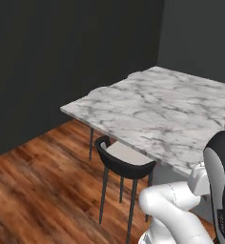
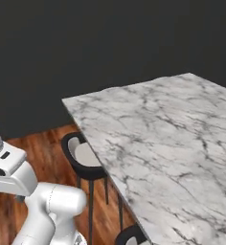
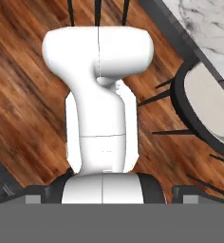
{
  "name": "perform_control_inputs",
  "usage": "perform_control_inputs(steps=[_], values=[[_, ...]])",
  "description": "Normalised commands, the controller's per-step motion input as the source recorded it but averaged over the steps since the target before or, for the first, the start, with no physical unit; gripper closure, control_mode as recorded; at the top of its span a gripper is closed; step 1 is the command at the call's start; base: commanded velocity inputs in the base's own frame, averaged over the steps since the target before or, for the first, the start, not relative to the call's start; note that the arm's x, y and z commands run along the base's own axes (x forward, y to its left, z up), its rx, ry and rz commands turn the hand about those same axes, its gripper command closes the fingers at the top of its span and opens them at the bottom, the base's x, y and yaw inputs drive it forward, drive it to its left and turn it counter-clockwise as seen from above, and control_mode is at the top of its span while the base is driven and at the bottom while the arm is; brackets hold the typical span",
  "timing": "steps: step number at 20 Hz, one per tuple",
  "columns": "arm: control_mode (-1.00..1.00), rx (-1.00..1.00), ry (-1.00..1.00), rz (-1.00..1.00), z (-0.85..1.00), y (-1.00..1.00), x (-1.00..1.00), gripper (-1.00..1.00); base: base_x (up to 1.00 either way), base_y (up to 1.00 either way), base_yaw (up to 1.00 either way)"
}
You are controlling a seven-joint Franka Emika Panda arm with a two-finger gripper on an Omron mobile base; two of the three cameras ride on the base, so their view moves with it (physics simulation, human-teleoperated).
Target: Pick the mug on the counter and place it in the cabinet with the handle facing the right, like the mugs already inside.
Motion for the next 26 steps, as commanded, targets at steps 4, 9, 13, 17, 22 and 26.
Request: perform_control_inputs(steps=[4, 9, 13, 17, 22, 26], values=[[1.0, 0.0, 0.0, 0.0, 0.0, 0.0, 0.0, -1.0, 0.0, 0.0, -0.48], [1.0, 0.0, 0.0, 0.0, 0.0, 0.0, 0.0, -1.0, 0.01, 0.0, -0.47], [1.0, 0.0, 0.0, 0.0, 0.0, 0.0, 0.0, -1.0, 0.01, 0.0, -0.47], [1.0, 0.0, 0.0, 0.0, 0.0, 0.0, 0.0, -1.0, 0.01, 0.0, -0.46], [1.0, 0.0, 0.0, 0.0, 0.0, 0.0, 0.0, -1.0, 0.0, 0.0, -0.32], [1.0, 0.0, 0.0, 0.0, 0.0, 0.0, 0.0, -1.0, 0.0, 0.0, -0.22]])
